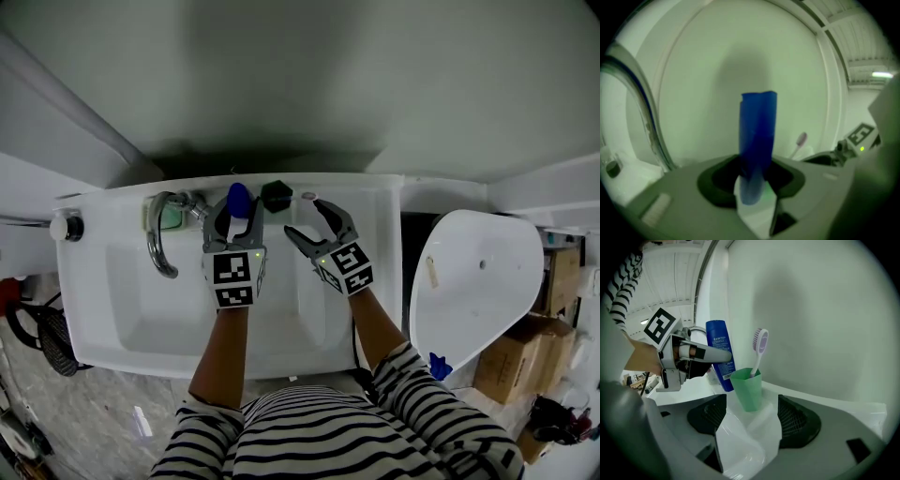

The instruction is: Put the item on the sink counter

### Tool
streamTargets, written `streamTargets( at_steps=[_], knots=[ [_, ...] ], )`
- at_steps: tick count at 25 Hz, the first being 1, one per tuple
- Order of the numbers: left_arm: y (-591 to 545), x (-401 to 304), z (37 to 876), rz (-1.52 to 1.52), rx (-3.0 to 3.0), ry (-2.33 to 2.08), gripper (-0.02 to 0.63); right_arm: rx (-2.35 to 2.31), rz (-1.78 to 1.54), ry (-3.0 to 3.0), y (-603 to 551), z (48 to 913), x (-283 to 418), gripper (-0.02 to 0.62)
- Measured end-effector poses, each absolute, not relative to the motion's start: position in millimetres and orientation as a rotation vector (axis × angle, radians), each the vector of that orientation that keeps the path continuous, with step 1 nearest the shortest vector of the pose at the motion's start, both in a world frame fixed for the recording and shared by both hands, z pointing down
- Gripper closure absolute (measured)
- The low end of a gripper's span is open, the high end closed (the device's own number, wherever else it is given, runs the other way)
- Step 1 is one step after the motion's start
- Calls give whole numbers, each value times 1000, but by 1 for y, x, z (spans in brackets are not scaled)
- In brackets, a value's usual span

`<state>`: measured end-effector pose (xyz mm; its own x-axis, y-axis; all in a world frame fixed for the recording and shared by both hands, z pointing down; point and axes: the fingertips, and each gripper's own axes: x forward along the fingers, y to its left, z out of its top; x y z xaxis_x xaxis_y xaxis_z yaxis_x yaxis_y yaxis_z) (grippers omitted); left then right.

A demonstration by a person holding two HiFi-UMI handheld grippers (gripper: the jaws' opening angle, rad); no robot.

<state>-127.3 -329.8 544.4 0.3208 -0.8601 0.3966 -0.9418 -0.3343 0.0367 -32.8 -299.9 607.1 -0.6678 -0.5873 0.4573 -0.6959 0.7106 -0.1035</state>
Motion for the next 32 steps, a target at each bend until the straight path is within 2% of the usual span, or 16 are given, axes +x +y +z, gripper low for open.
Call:
streamTargets(
  at_steps=[12, 32],
  knots=[
    [-341, -129, 572, 397, 2244, -1701, 440, 1005, 388, -2543, -296, 601, -25, 287],
    [-347, -128, 571, 350, 2303, -1738, 436, 1010, 382, -2551, -291, 594, -19, 287]
  ],
)
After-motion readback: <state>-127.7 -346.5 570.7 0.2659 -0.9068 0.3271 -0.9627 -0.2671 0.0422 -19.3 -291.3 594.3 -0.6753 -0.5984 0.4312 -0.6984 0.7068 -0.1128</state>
